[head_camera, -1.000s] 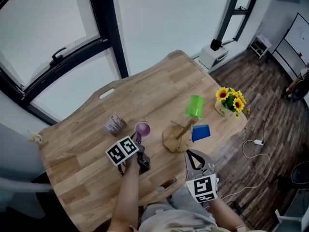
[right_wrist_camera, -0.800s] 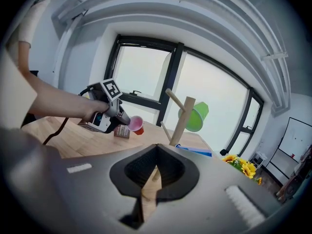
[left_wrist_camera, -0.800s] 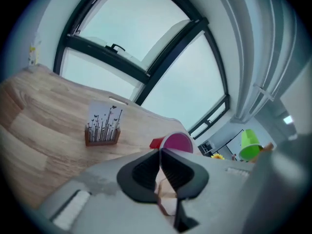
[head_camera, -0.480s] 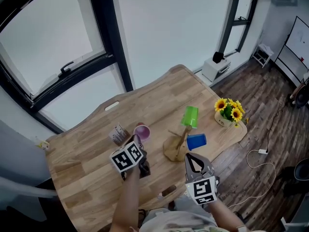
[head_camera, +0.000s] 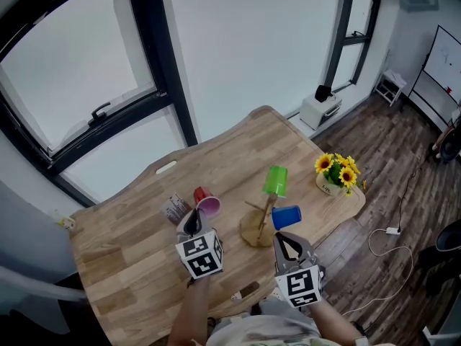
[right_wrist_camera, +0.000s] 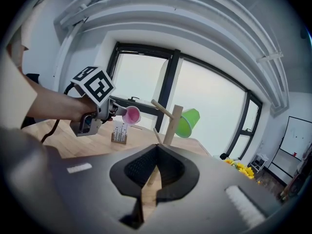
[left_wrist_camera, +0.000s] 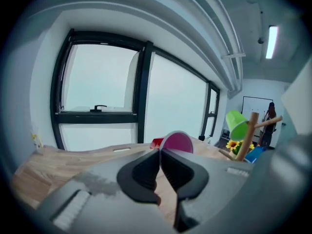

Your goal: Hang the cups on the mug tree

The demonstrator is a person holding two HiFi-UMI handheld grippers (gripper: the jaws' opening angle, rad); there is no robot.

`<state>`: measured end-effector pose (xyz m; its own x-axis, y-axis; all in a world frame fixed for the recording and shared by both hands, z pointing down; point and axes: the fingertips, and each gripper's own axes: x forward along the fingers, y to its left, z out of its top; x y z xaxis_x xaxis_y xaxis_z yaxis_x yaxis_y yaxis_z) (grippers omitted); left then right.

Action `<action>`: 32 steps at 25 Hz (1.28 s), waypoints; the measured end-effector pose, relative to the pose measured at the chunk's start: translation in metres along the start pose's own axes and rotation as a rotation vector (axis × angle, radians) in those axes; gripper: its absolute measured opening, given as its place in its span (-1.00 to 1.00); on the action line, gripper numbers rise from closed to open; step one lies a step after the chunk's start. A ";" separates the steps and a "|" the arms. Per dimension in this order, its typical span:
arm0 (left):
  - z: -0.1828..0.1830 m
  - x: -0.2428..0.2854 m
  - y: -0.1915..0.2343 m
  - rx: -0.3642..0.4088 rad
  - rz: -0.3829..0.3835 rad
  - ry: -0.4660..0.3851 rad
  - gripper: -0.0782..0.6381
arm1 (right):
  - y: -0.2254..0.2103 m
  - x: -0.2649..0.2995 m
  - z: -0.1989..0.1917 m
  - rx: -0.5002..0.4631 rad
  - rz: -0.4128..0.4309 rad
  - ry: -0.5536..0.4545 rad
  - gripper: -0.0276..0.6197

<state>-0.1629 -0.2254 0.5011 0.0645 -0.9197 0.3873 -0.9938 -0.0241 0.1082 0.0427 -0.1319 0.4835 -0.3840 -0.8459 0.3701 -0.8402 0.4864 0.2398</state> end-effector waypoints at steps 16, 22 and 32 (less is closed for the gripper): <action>-0.008 -0.025 -0.023 0.229 0.112 -0.077 -0.73 | -0.003 -0.009 -0.006 0.026 0.000 -0.004 -0.91; -0.023 -0.016 -0.035 0.214 0.102 -0.048 -0.73 | -0.008 -0.016 -0.011 0.027 -0.012 0.003 -0.91; -0.016 0.008 -0.058 0.235 0.073 -0.044 -0.73 | -0.027 -0.025 -0.017 0.042 -0.058 0.017 -0.91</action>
<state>-0.1029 -0.2249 0.5126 -0.0073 -0.9383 0.3457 -0.9898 -0.0425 -0.1361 0.0817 -0.1199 0.4829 -0.3279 -0.8683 0.3721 -0.8761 0.4269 0.2240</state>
